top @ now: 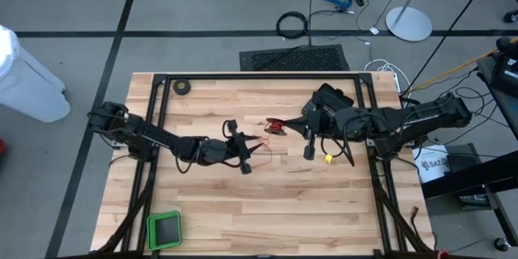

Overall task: Coil cords
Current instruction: Coil the red wire into the spool

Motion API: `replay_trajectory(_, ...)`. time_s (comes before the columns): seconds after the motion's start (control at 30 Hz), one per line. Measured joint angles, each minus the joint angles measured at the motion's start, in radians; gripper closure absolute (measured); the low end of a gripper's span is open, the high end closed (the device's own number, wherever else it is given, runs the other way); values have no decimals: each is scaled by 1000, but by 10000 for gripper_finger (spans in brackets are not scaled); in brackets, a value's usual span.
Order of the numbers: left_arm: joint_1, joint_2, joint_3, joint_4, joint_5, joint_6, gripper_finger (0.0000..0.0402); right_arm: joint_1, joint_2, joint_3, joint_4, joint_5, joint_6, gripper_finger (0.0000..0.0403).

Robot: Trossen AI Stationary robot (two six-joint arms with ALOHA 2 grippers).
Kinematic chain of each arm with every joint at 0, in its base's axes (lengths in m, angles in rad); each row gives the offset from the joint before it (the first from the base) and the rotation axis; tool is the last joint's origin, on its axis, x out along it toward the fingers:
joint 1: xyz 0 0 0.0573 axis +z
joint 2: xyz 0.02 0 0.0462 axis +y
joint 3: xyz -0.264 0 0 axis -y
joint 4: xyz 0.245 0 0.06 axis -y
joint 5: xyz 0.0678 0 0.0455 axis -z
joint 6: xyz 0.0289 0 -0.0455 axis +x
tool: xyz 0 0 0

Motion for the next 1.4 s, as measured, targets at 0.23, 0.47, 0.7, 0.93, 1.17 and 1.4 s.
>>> replay_trajectory(0.23, 31, 0, 0, -13, 77, 66, 292, 0, 0, 0, 2, 0, 0, 403)
replay_trajectory(0.47, 64, 1, 0, -18, 100, 82, 292, 0, 0, 0, 2, 0, 8, 403)
replay_trajectory(0.7, 78, 4, 0, -55, 125, 65, 292, 0, 0, 0, 3, 0, 8, 403)
replay_trajectory(0.93, 82, 4, 0, -57, 109, -2, 292, 0, -1, 0, 3, 0, 8, 403)
replay_trajectory(1.17, 95, 4, 0, -58, 93, -78, 293, 0, -1, 0, 3, 0, 3, 403)
replay_trajectory(1.4, 92, 4, 0, -58, 95, -83, 348, 8, 0, 0, 3, 0, 26, 403)
